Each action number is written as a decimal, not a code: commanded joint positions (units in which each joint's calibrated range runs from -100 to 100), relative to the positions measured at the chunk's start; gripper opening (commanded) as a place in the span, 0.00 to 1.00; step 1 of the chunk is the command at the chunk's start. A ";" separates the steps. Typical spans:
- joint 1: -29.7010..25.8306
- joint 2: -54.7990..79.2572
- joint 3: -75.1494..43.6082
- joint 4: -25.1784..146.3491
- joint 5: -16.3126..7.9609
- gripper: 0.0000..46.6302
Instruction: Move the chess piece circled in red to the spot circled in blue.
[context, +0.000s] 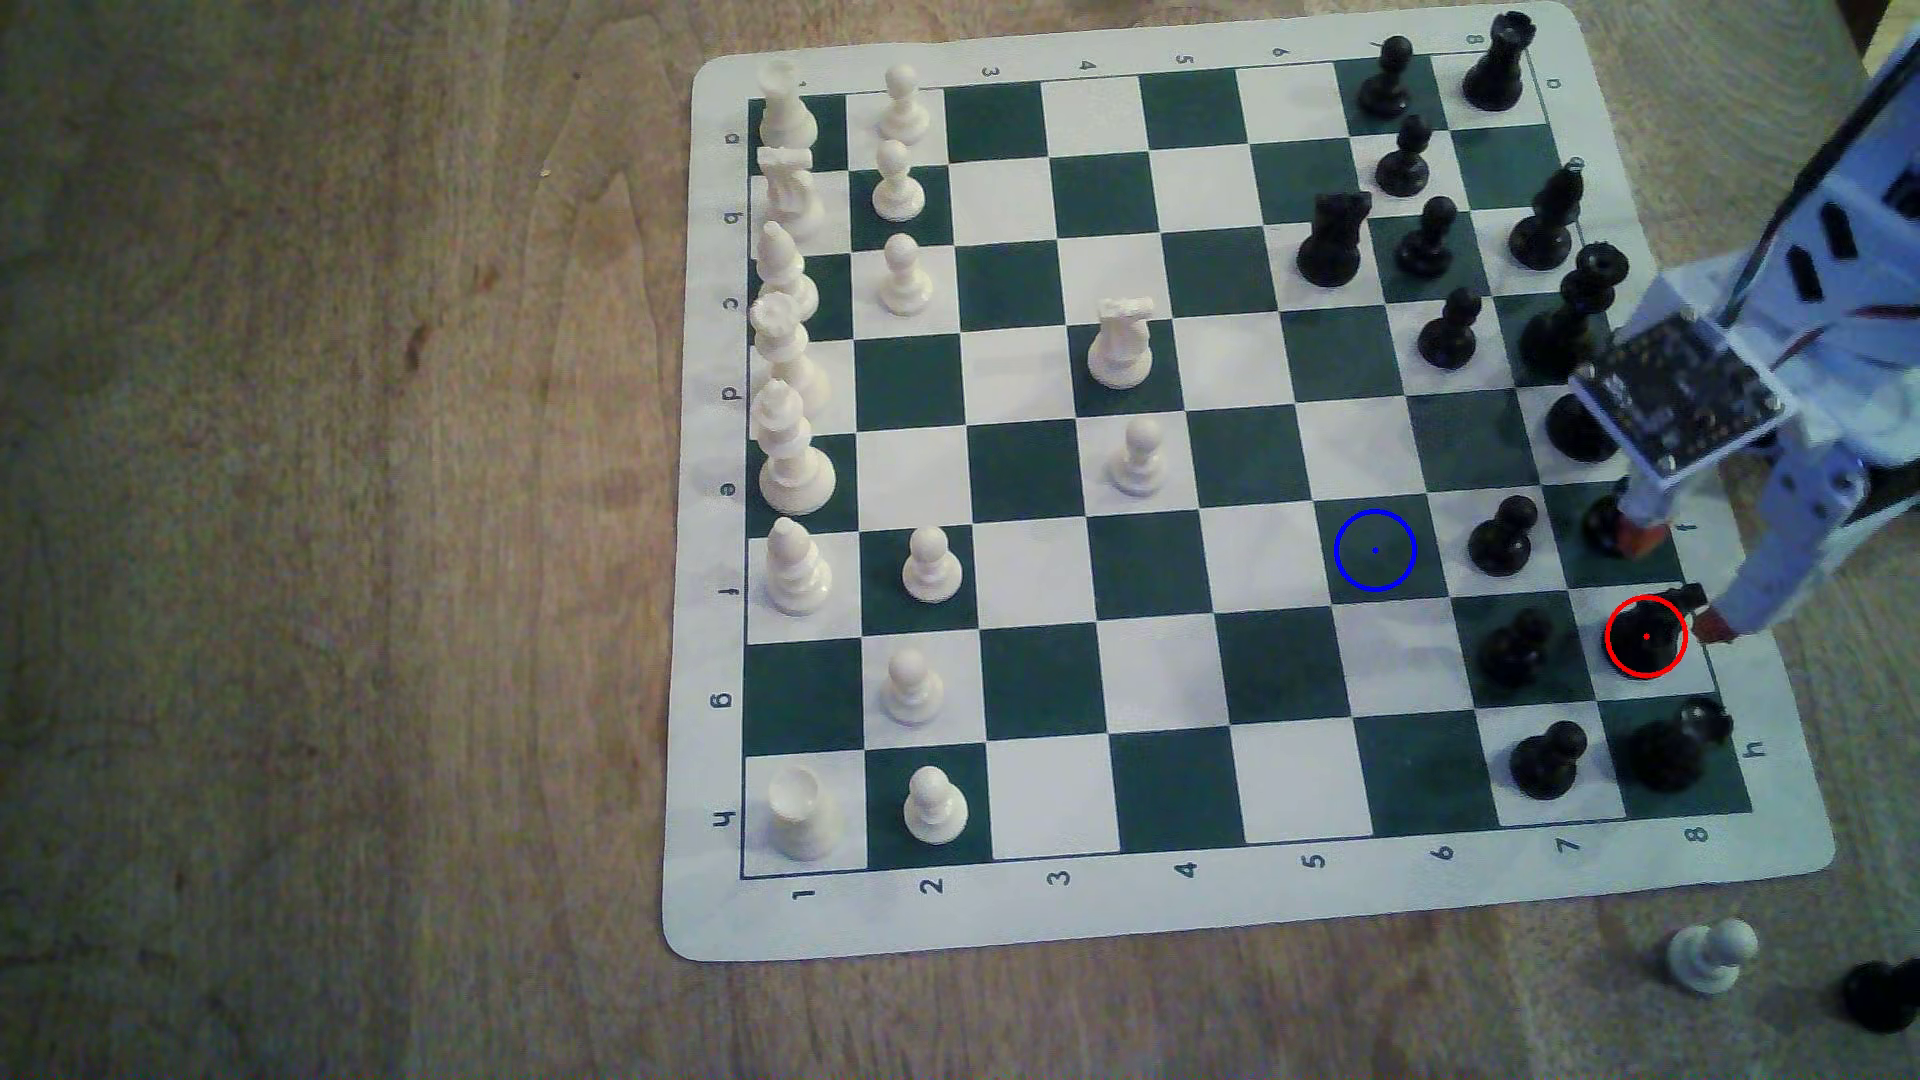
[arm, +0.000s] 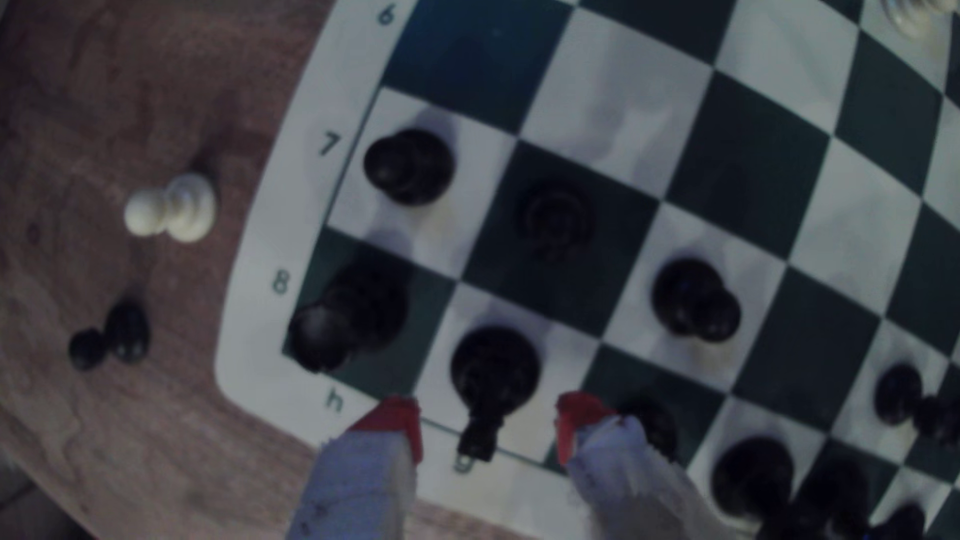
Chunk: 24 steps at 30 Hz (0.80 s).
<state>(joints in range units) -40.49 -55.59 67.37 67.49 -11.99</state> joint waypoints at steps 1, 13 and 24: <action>-0.85 0.58 0.08 -1.07 -0.24 0.30; -0.93 4.57 2.80 -6.06 -0.29 0.29; -0.30 5.42 4.79 -8.03 0.00 0.26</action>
<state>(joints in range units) -41.00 -50.31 72.53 60.16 -12.14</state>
